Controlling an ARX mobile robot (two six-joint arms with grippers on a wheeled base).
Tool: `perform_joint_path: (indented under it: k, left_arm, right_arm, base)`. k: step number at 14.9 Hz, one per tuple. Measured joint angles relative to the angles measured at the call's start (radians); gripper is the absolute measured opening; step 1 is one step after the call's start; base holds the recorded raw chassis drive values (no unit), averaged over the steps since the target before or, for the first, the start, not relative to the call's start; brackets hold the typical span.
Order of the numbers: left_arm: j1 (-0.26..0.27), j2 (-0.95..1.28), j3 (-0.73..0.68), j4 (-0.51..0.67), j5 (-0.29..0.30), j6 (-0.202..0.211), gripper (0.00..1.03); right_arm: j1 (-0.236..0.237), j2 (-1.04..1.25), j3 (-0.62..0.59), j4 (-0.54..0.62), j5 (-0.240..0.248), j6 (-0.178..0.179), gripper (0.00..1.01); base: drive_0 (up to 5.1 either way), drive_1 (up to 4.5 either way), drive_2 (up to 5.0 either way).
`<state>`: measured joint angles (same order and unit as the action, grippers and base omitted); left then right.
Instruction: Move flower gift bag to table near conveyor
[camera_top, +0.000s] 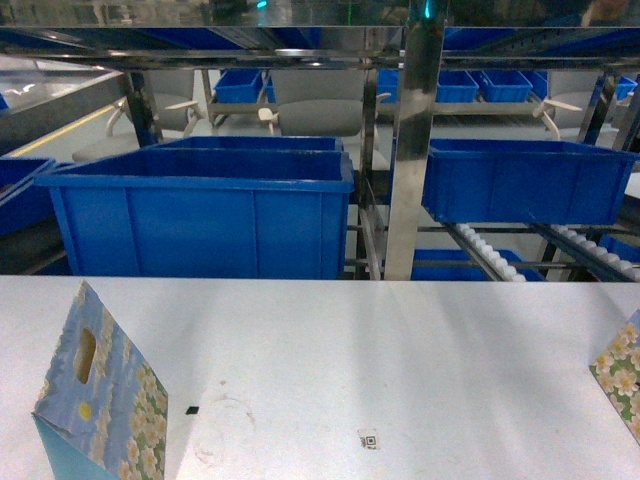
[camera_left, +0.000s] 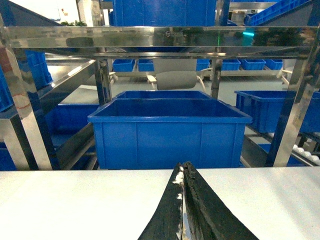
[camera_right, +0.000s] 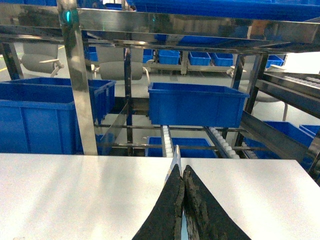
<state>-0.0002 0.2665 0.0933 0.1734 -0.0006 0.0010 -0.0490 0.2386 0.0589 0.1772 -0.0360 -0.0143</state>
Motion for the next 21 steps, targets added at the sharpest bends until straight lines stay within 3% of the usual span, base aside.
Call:
perform_joint_path:
  k: [1, 4, 5, 6, 7, 14, 16, 19, 21]
  left_arm:
    - [0.000, -0.017, -0.011, -0.007, 0.000, 0.000, 0.02]
    - [0.000, -0.066, -0.039, -0.031, -0.001, 0.000, 0.02]
    - [0.000, -0.083, -0.044, -0.040, -0.001, 0.000, 0.02]
    - [0.000, -0.165, -0.045, -0.161, 0.000, 0.000, 0.02]
    - [0.000, -0.243, -0.065, -0.182, 0.000, 0.000, 0.02]
    - [0.000, -0.256, -0.078, -0.178, 0.000, -0.001, 0.02]
    - [0.000, -0.256, -0.078, -0.178, 0.000, -0.001, 0.16]
    - [0.000, -0.256, -0.078, -0.178, 0.000, -0.001, 0.53]
    - [0.000, -0.256, -0.078, -0.178, 0.000, -0.001, 0.84]
  right_arm:
    - [0.057, -0.019, -0.007, -0.010, 0.015, 0.000, 0.02]
    - [0.049, -0.076, -0.030, -0.043, 0.036, 0.000, 0.02]
    - [0.049, -0.208, -0.045, -0.201, 0.037, 0.000, 0.02]
    - [0.049, -0.234, -0.041, -0.161, 0.036, 0.000, 0.02]
    - [0.049, -0.234, -0.045, -0.190, 0.037, 0.000, 0.02]
    - [0.049, -0.234, -0.045, -0.182, 0.036, 0.000, 0.02]
    - [0.049, -0.234, -0.045, -0.182, 0.036, 0.000, 0.22]
    - [0.049, -0.234, -0.045, -0.182, 0.036, 0.000, 0.58]
    - [0.049, -0.234, -0.045, -0.182, 0.036, 0.000, 0.90]
  base:
    - [0.0, 0.00, 0.0]
    - [0.0, 0.00, 0.0]
    - [0.0, 0.00, 0.0]
    - [0.0, 0.00, 0.0]
    - [0.0, 0.00, 0.0]
    - [0.0, 0.00, 0.0]
    - [0.0, 0.00, 0.0]
    - [0.0, 0.00, 0.0]
    - [0.0, 0.00, 0.0]
